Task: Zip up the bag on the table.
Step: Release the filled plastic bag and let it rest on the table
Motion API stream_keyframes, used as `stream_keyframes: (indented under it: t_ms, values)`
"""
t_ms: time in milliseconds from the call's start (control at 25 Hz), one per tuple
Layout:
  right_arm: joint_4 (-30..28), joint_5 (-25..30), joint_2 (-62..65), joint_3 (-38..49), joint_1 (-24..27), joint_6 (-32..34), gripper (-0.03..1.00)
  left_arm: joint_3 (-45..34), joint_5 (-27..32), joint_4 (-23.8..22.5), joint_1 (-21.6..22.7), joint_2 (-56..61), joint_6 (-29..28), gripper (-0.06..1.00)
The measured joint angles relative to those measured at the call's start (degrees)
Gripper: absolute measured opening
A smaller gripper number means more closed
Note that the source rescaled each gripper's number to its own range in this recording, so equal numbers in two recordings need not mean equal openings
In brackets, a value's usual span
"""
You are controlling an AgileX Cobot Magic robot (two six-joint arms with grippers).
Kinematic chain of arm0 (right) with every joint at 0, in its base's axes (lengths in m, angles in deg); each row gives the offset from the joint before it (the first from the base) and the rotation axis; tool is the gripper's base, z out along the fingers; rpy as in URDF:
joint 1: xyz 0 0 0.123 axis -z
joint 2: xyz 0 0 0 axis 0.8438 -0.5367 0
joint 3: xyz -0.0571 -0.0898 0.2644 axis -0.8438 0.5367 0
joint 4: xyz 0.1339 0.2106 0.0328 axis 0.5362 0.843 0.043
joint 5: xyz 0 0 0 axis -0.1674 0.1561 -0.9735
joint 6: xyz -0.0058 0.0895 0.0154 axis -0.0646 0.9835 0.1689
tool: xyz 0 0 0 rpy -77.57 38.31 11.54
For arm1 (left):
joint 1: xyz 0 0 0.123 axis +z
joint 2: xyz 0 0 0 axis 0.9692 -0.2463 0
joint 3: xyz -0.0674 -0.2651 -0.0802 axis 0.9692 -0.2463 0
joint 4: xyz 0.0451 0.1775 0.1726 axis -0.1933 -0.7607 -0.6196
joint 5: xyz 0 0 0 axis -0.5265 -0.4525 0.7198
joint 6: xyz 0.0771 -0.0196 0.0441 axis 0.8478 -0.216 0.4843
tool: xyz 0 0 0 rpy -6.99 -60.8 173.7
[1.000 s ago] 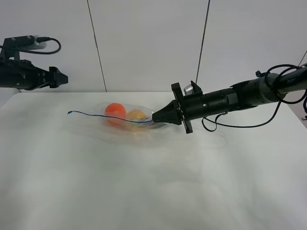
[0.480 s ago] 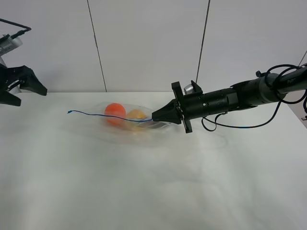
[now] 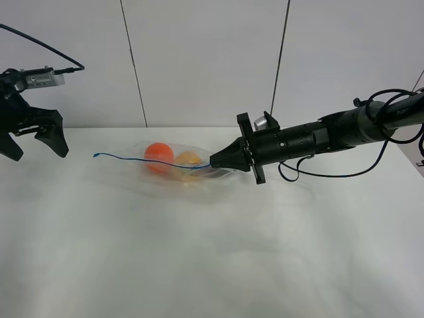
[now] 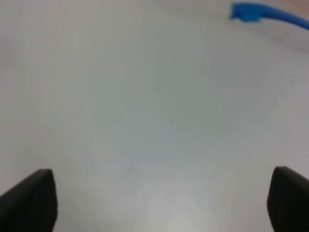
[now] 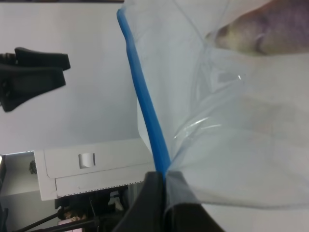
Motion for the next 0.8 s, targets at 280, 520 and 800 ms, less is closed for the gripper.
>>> stream_keyframes:
  t_ms: [280,520,800]
  values:
    - [0.0,0.0,0.0,0.0,0.0,0.0,0.00,-0.7,3.7,-0.4,-0.2,1.6,-3.6,1.00]
    - [0.4,0.0,0.0,0.0,0.0,0.0,0.00,-10.6,3.7,-0.7,-0.4,14.5,-4.6,1.00]
    - [0.4,0.0,0.0,0.0,0.0,0.0,0.00,-30.7,3.8,-3.3,-0.4,38.0,-4.7,1.00]
